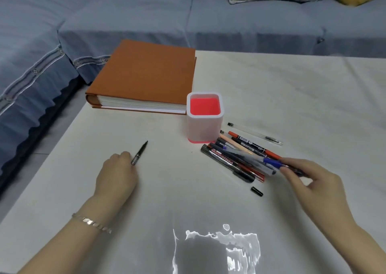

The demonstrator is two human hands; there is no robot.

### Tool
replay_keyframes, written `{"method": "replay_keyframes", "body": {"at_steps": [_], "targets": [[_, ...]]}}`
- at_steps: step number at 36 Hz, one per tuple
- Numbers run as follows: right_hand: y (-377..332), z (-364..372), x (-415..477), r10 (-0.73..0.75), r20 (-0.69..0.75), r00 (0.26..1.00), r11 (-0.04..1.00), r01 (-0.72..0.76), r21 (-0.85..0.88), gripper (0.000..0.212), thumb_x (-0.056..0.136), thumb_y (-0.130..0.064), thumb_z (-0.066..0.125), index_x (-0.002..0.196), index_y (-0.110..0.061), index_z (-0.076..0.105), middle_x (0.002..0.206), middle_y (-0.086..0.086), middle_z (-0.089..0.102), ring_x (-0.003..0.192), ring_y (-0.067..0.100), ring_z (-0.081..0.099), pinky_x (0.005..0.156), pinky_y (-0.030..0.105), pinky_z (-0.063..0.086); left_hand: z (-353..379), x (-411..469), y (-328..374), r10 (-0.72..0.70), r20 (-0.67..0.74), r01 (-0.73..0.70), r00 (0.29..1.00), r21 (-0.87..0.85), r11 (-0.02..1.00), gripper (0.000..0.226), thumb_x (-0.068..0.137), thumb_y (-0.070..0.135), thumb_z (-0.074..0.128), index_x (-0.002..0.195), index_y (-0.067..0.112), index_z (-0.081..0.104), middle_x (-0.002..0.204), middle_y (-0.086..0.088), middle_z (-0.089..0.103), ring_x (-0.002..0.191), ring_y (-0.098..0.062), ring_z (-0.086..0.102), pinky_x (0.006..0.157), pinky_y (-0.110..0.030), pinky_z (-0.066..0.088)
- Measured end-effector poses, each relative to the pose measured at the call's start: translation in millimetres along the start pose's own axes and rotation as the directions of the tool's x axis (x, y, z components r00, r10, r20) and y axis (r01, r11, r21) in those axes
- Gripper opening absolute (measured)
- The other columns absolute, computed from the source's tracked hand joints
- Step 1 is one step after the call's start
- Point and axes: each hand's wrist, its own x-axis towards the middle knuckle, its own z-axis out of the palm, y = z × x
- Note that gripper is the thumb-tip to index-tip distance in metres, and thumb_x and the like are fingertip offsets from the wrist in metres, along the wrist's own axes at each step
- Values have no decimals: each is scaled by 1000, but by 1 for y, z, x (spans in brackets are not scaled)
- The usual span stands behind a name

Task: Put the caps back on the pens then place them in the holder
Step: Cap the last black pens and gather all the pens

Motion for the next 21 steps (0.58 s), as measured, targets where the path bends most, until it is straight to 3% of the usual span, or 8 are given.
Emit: {"method": "replay_keyframes", "body": {"at_steps": [3, 6, 10, 12, 15, 18, 21], "targets": [[2, 3, 10, 17, -17, 1000, 1000, -17, -16, 44, 81, -3, 63, 80, -46, 57, 82, -28, 55, 77, 4, 58, 65, 8, 36, 1, -13, 14, 74, 46, -69, 996, -94, 993, 12, 87, 9, 43, 87, 4, 54, 90, -18, 53, 75, -34, 53, 58, -35, 37], [7, 14, 18, 58, 34, 998, 996, -55, -65, 27, 83, -5, 61, 90, -30, 69, 80, -28, 53, 86, 15, 53, 76, 20, 33, -2, -32, 37, 186, 78, -164, 979, -229, 959, 11, 88, 11, 41, 90, 17, 50, 89, -5, 45, 67, -18, 51, 56, -29, 31], [14, 22, 20, 68, 109, 992, 985, -49, -164, 21, 85, -10, 60, 102, -18, 69, 95, -5, 67, 94, 15, 51, 80, 22, 34, -2, -48, 65, 292, 64, -255, 954, -333, 908, 22, 89, 9, 39, 105, 16, 52, 92, 3, 41, 75, 0, 46, 62, -12, 33], [15, 18, 17, 74, 109, 991, 984, -55, -167, 20, 85, -12, 60, 102, -18, 69, 95, -7, 65, 95, 13, 50, 81, 21, 33, -1, -52, 77, 322, 76, -274, 944, -366, 890, 22, 90, 9, 38, 105, 16, 52, 92, 4, 41, 77, -1, 46, 63, -8, 33], [21, 3, 10, 102, 49, 994, 978, -91, -187, 18, 84, -13, 61, 99, -20, 68, 90, -13, 59, 91, 11, 49, 79, 20, 32, 3, -59, 95, 382, 94, -316, 919, -401, 860, 21, 91, 8, 37, 105, 18, 50, 96, 2, 48, 79, -6, 46, 64, -17, 32], [37, -18, 2, 205, -28, 978, 947, -206, -246, 18, 84, -14, 60, 101, -18, 66, 88, -8, 58, 83, 15, 53, 76, 26, 37, 6, -67, 109, 433, 130, -335, 892, -453, 826, 18, 93, 10, 35, 102, 23, 43, 98, 3, 55, 73, -3, 47, 62, -12, 36], [53, -38, -5, 356, -16, 934, 877, -340, -340, 26, 84, -25, 59, 109, -18, 61, 87, -3, 58, 76, 16, 54, 70, 28, 37, 10, -76, 118, 472, 143, -355, 870, -482, 801, 19, 93, 12, 35, 104, 25, 44, 94, 5, 55, 69, -5, 47, 57, -14, 33]]}}
